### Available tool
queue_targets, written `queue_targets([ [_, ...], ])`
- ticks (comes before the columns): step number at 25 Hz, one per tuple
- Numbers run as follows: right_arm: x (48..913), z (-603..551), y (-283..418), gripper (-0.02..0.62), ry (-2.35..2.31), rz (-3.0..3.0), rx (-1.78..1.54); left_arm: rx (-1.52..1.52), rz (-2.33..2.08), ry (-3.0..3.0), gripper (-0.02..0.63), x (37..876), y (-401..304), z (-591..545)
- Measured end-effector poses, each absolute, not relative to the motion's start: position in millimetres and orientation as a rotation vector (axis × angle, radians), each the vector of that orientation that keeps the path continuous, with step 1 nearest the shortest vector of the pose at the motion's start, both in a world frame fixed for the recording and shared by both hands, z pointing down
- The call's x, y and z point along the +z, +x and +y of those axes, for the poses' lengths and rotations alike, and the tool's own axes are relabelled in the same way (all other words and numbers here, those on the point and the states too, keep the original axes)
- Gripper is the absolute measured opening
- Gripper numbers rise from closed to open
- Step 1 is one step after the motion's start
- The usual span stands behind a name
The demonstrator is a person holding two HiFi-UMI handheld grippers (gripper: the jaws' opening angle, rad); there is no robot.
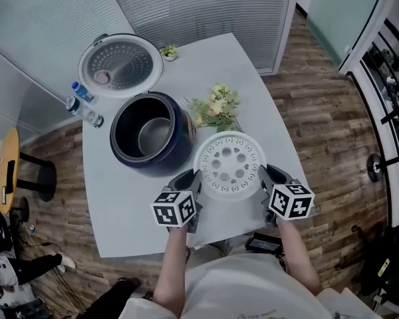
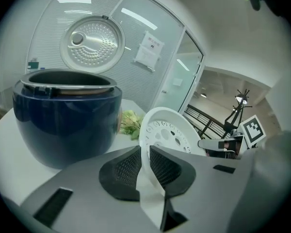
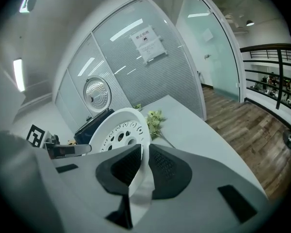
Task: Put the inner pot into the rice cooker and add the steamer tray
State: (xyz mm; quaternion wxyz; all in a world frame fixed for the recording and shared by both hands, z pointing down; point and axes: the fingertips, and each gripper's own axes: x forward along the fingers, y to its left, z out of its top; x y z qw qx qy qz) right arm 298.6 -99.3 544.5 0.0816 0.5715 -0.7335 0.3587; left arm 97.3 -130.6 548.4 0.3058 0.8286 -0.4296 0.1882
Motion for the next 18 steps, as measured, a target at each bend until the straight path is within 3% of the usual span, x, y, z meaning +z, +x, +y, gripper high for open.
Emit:
queue_targets([
  [18, 477.8, -115.3, 271.9, 0.058, 1.682, -2.349, 0.976, 0.310, -1.265, 2.252, 0.048, 474.6, 67.9, -136.5],
])
